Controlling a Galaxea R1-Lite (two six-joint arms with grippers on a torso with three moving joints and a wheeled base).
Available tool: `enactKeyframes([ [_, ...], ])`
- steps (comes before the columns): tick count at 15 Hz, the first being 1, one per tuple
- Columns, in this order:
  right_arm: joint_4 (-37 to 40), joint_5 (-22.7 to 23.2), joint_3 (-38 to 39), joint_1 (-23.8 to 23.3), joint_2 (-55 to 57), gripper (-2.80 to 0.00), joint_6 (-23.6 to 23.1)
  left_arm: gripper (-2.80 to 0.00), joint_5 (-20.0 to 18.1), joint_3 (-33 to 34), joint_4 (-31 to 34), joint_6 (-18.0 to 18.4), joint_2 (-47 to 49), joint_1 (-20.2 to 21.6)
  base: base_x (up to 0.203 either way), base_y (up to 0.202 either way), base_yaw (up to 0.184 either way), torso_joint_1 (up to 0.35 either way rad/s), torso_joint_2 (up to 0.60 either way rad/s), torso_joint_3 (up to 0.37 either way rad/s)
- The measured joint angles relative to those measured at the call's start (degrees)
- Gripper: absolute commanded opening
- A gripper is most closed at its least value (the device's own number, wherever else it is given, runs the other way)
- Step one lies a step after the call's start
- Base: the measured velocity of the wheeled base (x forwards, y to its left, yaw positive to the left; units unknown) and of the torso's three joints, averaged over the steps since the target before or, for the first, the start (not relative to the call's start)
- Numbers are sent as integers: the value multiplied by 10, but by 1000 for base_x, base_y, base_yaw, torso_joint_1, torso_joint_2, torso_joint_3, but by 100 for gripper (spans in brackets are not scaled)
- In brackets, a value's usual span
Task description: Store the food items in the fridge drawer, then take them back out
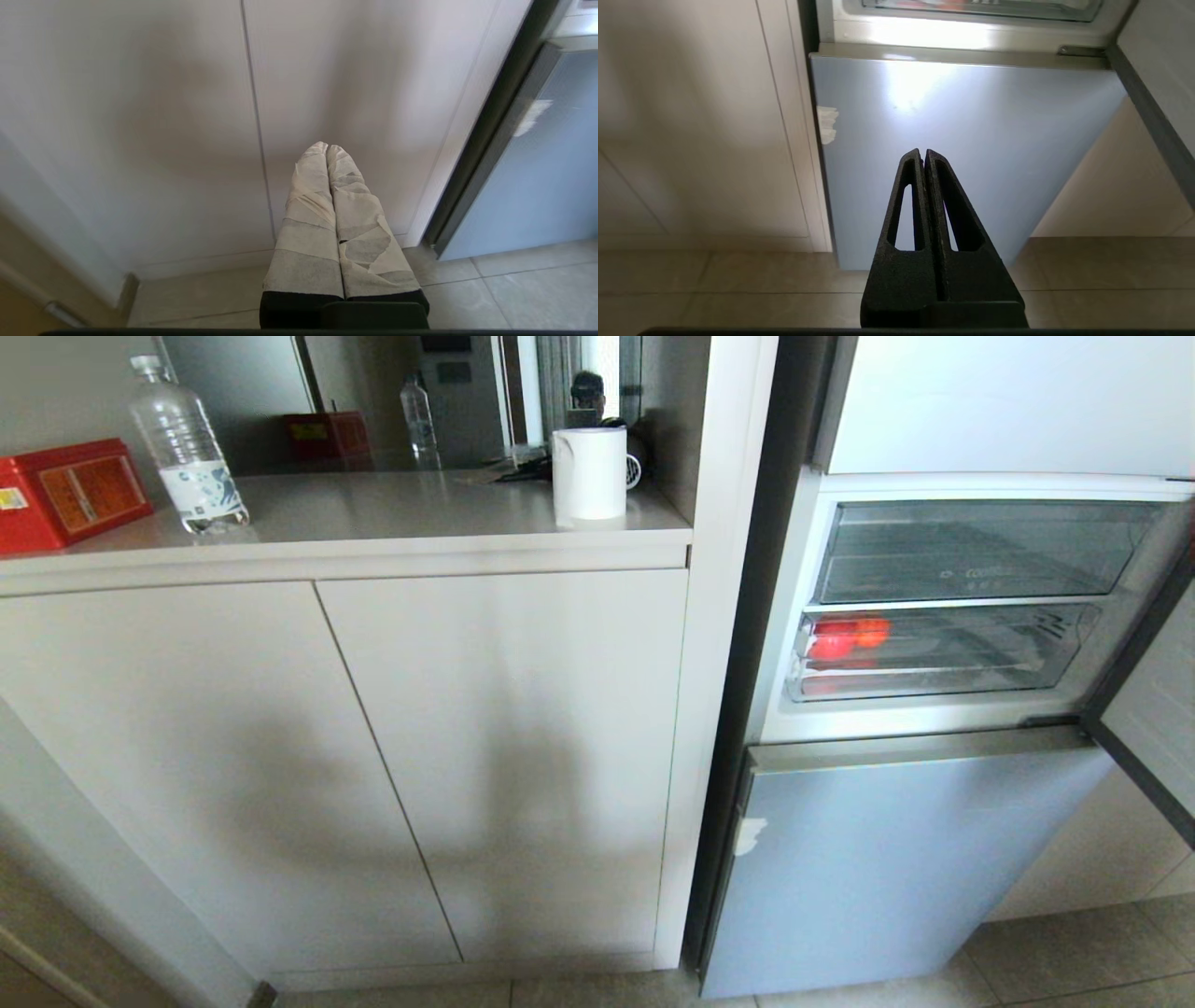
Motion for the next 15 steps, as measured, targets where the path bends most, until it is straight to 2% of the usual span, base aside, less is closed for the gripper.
enactKeyframes([
  [2, 8, 0, -14, 0, 1, -280, 6, -280, 0, 0, 0, 0, 0, 0, 0, 0, 0, 0, 0, 0],
  [5, 11, 4, -87, 0, 46, -280, 38, -280, 0, 0, 0, 0, 0, 0, 0, 0, 0, 0, 0, 0],
  [8, -7, 18, -176, 0, 186, -280, 93, -280, 0, 0, 0, 0, 0, 0, 0, 0, 0, 0, 0, 0],
  [10, -55, 38, -222, 1, 312, -280, 126, -280, 0, 0, 0, 0, 0, 0, 0, 0, 0, 0, 0, 0],
  [11, -86, 47, -240, 1, 378, 0, 135, -280, 0, 0, 0, 0, 0, 0, 0, 0, 0, 0, 0, 0],
  [15, -246, 67, -304, 13, 654, 0, 139, -280, 0, 0, 0, 0, 0, 0, 0, 0, 0, 0, 0, 0],
])
